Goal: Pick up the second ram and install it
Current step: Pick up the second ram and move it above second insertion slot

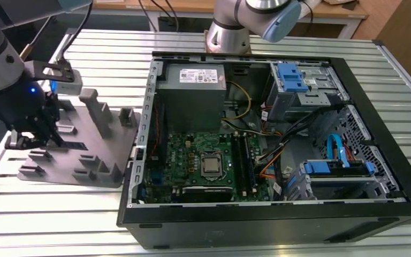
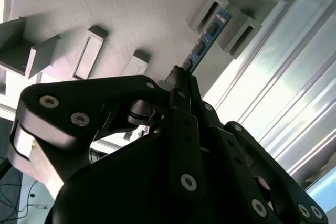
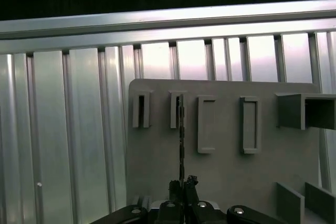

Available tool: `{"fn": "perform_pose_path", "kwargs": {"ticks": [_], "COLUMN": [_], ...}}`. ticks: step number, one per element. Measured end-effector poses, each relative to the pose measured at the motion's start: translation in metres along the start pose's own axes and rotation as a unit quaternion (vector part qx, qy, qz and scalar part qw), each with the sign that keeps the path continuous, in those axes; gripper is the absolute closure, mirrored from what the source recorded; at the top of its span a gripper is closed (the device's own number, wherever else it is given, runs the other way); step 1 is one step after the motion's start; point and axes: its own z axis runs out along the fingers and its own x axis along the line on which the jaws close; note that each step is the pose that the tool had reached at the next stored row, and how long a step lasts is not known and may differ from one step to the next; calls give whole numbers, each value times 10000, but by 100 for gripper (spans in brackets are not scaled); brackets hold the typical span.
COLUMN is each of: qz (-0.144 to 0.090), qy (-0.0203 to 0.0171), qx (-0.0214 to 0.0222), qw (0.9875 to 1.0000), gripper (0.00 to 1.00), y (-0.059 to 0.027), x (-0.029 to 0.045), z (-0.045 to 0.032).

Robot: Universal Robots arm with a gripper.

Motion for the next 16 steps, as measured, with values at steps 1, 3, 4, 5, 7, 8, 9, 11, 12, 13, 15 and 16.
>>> {"fn": "perform_pose_path", "kwargs": {"ticks": [1,3,4,5,7,8,9,11,12,13,15,16], "qz": [0,0,0,0,0,0,0,0,0,0,0,0], "qy": [0,0,0,0,0,0,0,0,0,0,0,0], "qx": [0,0,0,0,0,0,0,0,0,0,0,0], "qw": [10000,10000,10000,10000,10000,10000,10000,10000,10000,10000,10000,10000], "gripper": [89,89,89,89,89,89,89,89,89,89,89,89], "y": [0,0,0,0,1,1,1,1,1,1,1,1], "x": [-1,-1,-2,-3,-3,-4,-4,-5,-5,-5,-6,-6], "z": [-17,-47,-64,-79,-109,-124,-137,-157,-166,-176,-194,-205]}}
